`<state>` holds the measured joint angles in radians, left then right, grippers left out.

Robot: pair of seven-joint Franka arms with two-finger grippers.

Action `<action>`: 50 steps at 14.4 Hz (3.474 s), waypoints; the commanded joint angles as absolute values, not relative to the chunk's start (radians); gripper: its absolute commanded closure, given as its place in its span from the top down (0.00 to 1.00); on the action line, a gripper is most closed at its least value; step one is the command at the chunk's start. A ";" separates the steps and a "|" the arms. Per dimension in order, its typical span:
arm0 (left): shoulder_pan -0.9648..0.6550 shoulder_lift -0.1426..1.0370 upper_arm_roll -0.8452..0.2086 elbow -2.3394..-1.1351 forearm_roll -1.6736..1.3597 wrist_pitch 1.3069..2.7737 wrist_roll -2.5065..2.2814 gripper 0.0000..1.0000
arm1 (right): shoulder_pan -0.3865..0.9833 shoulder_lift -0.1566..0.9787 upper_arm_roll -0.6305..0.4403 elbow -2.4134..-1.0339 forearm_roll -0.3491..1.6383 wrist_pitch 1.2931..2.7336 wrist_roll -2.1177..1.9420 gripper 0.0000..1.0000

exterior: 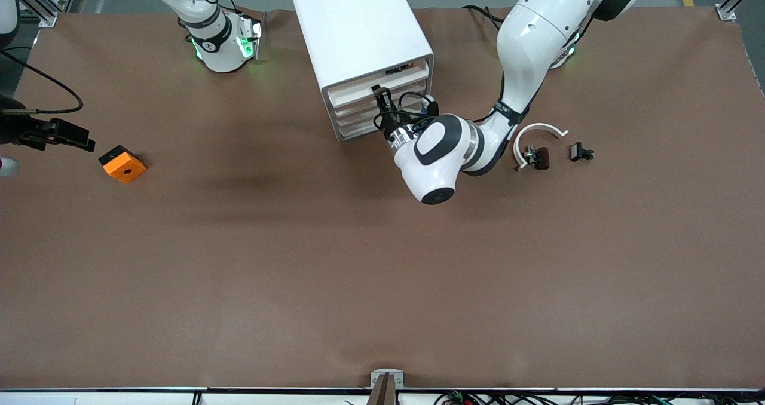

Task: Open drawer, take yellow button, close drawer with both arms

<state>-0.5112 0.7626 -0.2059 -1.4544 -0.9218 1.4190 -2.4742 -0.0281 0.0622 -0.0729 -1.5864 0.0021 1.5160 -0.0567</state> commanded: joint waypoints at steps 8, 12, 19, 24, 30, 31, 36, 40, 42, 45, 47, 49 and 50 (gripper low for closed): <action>-0.430 0.813 -0.179 -1.373 -0.936 1.457 -2.482 0.02 | 0.047 0.068 -0.061 -1.563 0.006 1.460 0.246 1.00; -0.411 0.815 -0.179 -1.362 -0.936 1.491 -2.465 0.04 | 0.158 0.067 -0.060 -1.563 0.009 1.465 0.522 1.00; -0.356 0.807 -0.179 -1.344 -0.931 1.513 -2.445 0.56 | 0.429 0.069 -0.060 -1.555 0.058 1.470 1.161 1.00; -0.356 0.796 -0.176 -1.306 -0.848 1.511 -2.445 1.00 | 0.569 0.081 -0.060 -1.551 0.081 1.492 1.394 1.00; -0.354 0.758 -0.112 -1.181 -0.655 1.522 -2.256 1.00 | 0.718 0.164 -0.060 -1.551 0.084 1.561 1.682 1.00; -0.356 0.738 -0.079 -1.181 -0.655 1.523 -2.150 1.00 | 0.744 0.182 -0.060 -1.549 0.086 1.583 1.728 1.00; -0.356 0.683 0.025 -1.186 -0.501 1.520 -1.904 1.00 | 0.817 0.311 -0.060 -1.444 0.113 1.601 1.906 1.00; -0.362 0.647 0.014 -1.189 -0.283 1.519 -1.714 1.00 | 0.873 0.415 -0.060 -1.329 0.123 1.629 2.032 1.00; -0.351 0.624 0.015 -1.190 -0.224 1.519 -1.552 1.00 | 0.900 0.436 -0.060 -1.318 0.123 1.663 2.066 1.00; -0.348 0.572 0.021 -1.198 -0.164 1.519 -1.303 1.00 | 0.926 0.463 -0.060 -1.318 0.126 1.735 2.120 1.00; -0.330 0.543 0.020 -1.210 -0.124 1.513 -1.188 1.00 | 0.951 0.488 -0.060 -1.316 0.130 1.770 2.154 1.00; -0.316 0.520 0.021 -1.216 -0.107 1.484 -1.079 1.00 | 0.971 0.511 -0.060 -1.316 0.136 1.813 2.184 1.00; -0.305 0.503 0.020 -1.216 -0.085 1.468 -1.007 1.00 | 0.980 0.518 -0.060 -1.316 0.144 1.821 2.186 1.00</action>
